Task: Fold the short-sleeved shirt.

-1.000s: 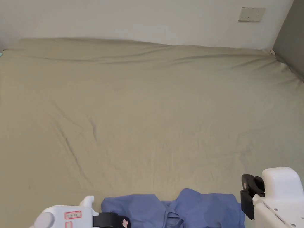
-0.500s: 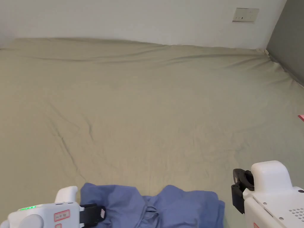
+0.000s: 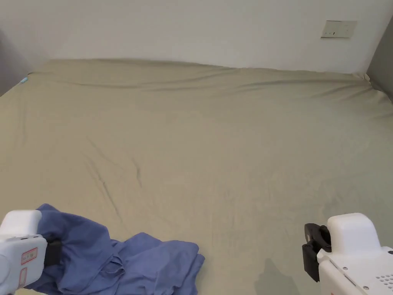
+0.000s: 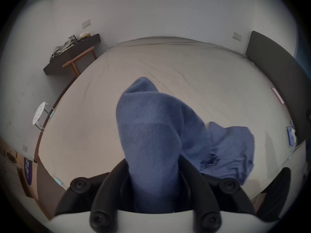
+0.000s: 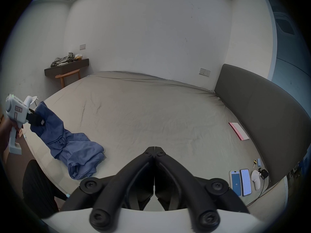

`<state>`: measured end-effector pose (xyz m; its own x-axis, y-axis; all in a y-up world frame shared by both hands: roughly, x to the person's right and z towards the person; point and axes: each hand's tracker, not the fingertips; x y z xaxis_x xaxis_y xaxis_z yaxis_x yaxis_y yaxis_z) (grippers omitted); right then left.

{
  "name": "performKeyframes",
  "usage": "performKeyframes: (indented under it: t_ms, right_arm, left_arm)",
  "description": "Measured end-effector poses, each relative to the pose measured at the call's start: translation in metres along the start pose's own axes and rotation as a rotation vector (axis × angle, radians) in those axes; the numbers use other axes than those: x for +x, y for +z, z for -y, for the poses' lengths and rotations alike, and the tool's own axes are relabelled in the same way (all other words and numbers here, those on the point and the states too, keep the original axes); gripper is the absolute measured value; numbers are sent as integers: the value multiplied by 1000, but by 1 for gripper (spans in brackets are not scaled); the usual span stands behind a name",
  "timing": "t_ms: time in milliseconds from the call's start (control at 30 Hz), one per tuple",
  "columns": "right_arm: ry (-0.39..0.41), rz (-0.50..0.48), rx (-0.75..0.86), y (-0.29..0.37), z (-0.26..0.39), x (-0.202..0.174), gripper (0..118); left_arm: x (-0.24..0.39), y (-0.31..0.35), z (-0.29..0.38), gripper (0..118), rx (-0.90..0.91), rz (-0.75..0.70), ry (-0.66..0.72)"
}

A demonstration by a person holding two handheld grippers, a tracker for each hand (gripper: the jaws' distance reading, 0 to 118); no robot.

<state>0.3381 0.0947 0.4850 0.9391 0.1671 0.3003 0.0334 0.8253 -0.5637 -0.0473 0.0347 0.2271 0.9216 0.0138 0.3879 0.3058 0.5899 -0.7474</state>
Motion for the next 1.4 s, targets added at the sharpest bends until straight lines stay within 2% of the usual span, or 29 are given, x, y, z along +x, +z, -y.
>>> performKeyframes:
  t_ms: [100, 233, 367, 533, 600, 667, 733, 767, 800, 867, 900, 933, 1000, 1067, 1100, 1167, 1200, 1267, 1400]
  right_arm:
    - [7, -13, 4, 2, -1, -3, 2]
    - [15, -10, 7, 4, -1, -1, 2]
    - [21, 23, -2, 4, 4, 6, 2]
    - [-8, 35, -18, 3, 10, 15, 2]
    - [-4, 44, -20, 3, 11, 17, 2]
    - [-4, 44, -22, 4, 13, 19, 2]
    - [-6, 43, -25, 4, 15, 21, 2]
    - [-7, 45, -26, 3, 15, 21, 2]
    - [-9, 46, -28, 2, 15, 22, 2]
    - [-15, 44, -28, 1, 15, 23, 2]
    - [-18, 42, -28, 0, 15, 23, 2]
    - [-21, 39, -26, 1, 14, 23, 2]
    - [-21, 37, -21, 2, 14, 22, 2]
    - [-19, 37, -17, 3, 12, 21, 2]
    - [-17, 38, -15, 4, 12, 21, 2]
    - [-16, 36, -12, 5, 11, 19, 2]
    - [-15, 35, -12, 7, 11, 18, 2]
    - [-9, 31, -10, 10, 11, 16, 2]
    - [0, 37, -9, 15, 14, 15, 2]
  left_arm:
    - [21, -2, -9, 20, -37, 149, 93]
    - [69, -22, -13, 20, -59, 147, 12]
    - [121, -44, -5, 20, -116, 225, -64]
    - [199, -82, 37, 20, -193, 136, -376]
    - [215, -96, 51, 21, -229, 115, -373]
    - [224, -98, 55, 21, -180, 51, -374]
    - [224, -93, 48, 23, -194, 61, -347]
    - [221, -92, 46, 30, -209, 93, -308]
    - [212, -89, 41, 49, -218, 164, -255]
    - [194, -82, 29, 99, -262, 407, -95]
    - [184, -76, 26, 118, -276, 526, -1]
    - [174, -66, 23, 118, -234, 590, 81]
    - [155, -45, 13, 116, -116, 649, 168]
    - [136, -28, 3, 111, -35, 645, 209]
    - [125, -21, 0, 88, 12, 626, 215]
    - [114, -10, -9, 20, 76, 563, 175]
    - [110, -9, -9, 1, 116, 482, 152]
    - [107, -9, -7, 0, 182, 348, 135]
    - [125, -17, 15, 0, 217, 291, 17]
